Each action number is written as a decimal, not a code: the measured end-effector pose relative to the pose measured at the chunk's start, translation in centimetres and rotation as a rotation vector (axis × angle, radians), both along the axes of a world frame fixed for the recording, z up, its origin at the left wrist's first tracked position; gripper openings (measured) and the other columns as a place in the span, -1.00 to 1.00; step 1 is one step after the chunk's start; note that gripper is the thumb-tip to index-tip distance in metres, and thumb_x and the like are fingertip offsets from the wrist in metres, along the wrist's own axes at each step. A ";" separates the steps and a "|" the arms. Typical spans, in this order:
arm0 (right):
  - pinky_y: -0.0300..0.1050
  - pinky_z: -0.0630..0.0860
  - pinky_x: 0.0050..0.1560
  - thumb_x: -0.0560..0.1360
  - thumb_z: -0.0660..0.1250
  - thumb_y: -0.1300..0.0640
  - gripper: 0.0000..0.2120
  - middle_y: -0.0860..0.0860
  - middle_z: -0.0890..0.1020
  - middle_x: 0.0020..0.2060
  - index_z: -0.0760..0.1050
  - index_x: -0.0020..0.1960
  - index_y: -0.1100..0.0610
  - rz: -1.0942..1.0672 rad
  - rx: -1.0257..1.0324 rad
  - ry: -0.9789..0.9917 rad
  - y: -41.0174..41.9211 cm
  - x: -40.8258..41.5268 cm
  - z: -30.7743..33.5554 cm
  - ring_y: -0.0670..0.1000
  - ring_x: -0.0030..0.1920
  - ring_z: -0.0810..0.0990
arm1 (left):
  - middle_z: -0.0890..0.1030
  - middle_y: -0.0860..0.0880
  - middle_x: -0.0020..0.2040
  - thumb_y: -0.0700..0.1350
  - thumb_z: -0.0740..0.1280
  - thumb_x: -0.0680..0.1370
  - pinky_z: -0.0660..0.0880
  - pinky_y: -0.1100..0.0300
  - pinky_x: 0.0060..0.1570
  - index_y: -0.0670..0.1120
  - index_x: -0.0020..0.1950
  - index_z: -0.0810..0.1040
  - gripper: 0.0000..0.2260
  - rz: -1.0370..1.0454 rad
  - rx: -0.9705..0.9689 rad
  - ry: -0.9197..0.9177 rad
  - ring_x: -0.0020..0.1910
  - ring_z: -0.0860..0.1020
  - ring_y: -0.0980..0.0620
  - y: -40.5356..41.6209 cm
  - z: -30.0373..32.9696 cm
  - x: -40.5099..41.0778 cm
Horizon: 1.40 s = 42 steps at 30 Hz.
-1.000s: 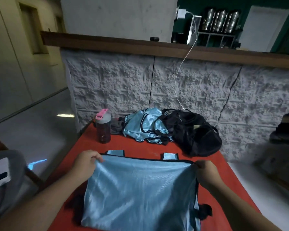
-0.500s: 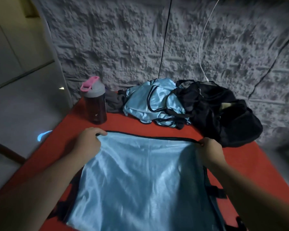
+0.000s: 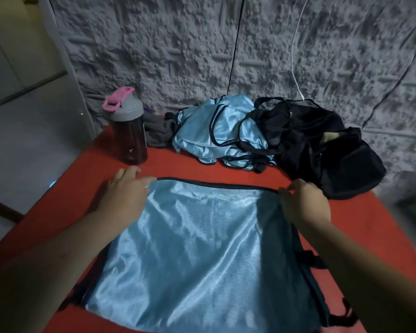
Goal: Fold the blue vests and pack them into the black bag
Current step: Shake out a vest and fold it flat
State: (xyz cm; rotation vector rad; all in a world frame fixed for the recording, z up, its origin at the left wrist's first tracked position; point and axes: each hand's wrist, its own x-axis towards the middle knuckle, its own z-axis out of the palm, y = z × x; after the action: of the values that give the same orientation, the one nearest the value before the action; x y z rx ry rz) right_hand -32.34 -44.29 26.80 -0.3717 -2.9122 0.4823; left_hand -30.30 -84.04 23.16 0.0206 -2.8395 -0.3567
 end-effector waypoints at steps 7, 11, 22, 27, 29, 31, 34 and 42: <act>0.02 0.13 0.58 0.66 0.09 -0.18 -0.36 0.07 0.19 0.59 0.02 0.64 0.06 0.429 0.018 -0.129 -8.9 12.6 -2.0 0.11 0.59 0.14 | 0.07 -0.04 0.64 0.25 0.02 0.65 0.00 -0.12 0.54 0.22 0.63 0.01 -0.45 -0.053 -0.108 -0.327 0.61 0.00 -0.14 7.9 0.4 8.1; 0.00 -0.22 0.60 0.62 -0.16 -0.37 -0.23 0.03 -0.15 0.65 -0.19 0.66 0.05 0.341 0.082 -0.249 -4.8 13.1 -5.0 0.01 0.62 -0.28 | -0.24 0.01 0.65 0.41 -0.34 0.50 -0.25 -0.13 0.56 0.17 0.62 -0.30 -0.29 0.001 -0.131 -0.388 0.62 -0.27 -0.07 6.9 -2.4 8.7; 0.14 -0.21 0.60 0.52 -0.33 -0.30 -0.16 0.10 0.06 0.64 0.01 0.65 0.15 0.208 0.276 -0.154 -1.7 10.2 -3.1 0.12 0.64 -0.10 | -0.10 -0.01 0.67 0.27 -0.12 0.65 -0.19 -0.09 0.58 0.05 0.66 -0.10 -0.38 -0.009 -0.099 -0.379 0.63 -0.17 -0.10 7.3 0.3 6.5; 0.03 -0.17 0.62 0.67 -0.10 -0.21 -0.34 0.02 0.03 0.65 -0.05 0.67 0.09 0.374 0.114 -0.175 -5.3 5.6 -3.7 0.03 0.64 -0.11 | -0.03 0.00 0.67 0.13 -0.06 0.70 -0.16 -0.10 0.58 0.07 0.66 -0.05 -0.48 -0.104 -0.082 -0.355 0.63 -0.13 -0.08 7.9 0.9 3.1; 0.08 -0.01 0.59 0.66 -0.06 -0.13 -0.43 0.04 0.23 0.60 0.13 0.62 0.07 0.308 0.137 -0.155 -5.3 4.0 -4.6 0.05 0.61 0.08 | 0.01 -0.07 0.66 0.08 -0.01 0.71 -0.13 -0.16 0.57 0.11 0.64 0.06 -0.53 -0.070 -0.111 -0.311 0.63 -0.09 -0.12 7.7 0.7 1.5; 0.10 0.28 0.42 0.58 0.09 -0.05 -0.52 0.06 0.49 0.39 0.34 0.47 0.05 0.181 0.182 -0.068 -4.2 2.7 -4.6 0.11 0.44 0.37 | 0.21 -0.14 0.60 0.03 0.11 0.69 0.06 -0.19 0.53 0.13 0.57 0.27 -0.58 -0.001 -0.095 -0.224 0.59 0.13 -0.16 6.9 0.8 0.1; 0.08 0.42 0.13 0.54 0.23 0.10 -0.67 0.11 0.60 0.16 0.48 0.28 0.06 0.024 0.146 -0.022 -2.4 1.0 -3.7 0.22 0.22 0.50 | 0.57 -0.09 0.26 -0.08 0.29 0.61 0.46 -0.11 0.19 0.07 0.33 0.53 -0.71 0.111 -0.059 -0.086 0.25 0.49 -0.19 4.7 0.7 -1.1; 0.05 0.51 0.04 0.45 0.30 0.13 -0.71 0.17 0.62 0.04 0.63 0.14 0.10 0.018 0.137 -0.044 -1.0 -1.8 -3.8 0.28 0.10 0.56 | 0.62 -0.03 -0.04 -0.33 0.33 0.45 0.46 -0.04 0.02 0.01 -0.02 0.67 -0.72 0.163 0.042 -0.028 0.00 0.49 -0.17 2.3 -0.7 -1.7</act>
State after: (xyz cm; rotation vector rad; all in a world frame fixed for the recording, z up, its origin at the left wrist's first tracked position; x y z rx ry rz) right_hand -34.16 -45.32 23.02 -0.3406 -2.9724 0.2786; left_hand -32.04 -81.77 22.48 0.2653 -2.8322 -0.3832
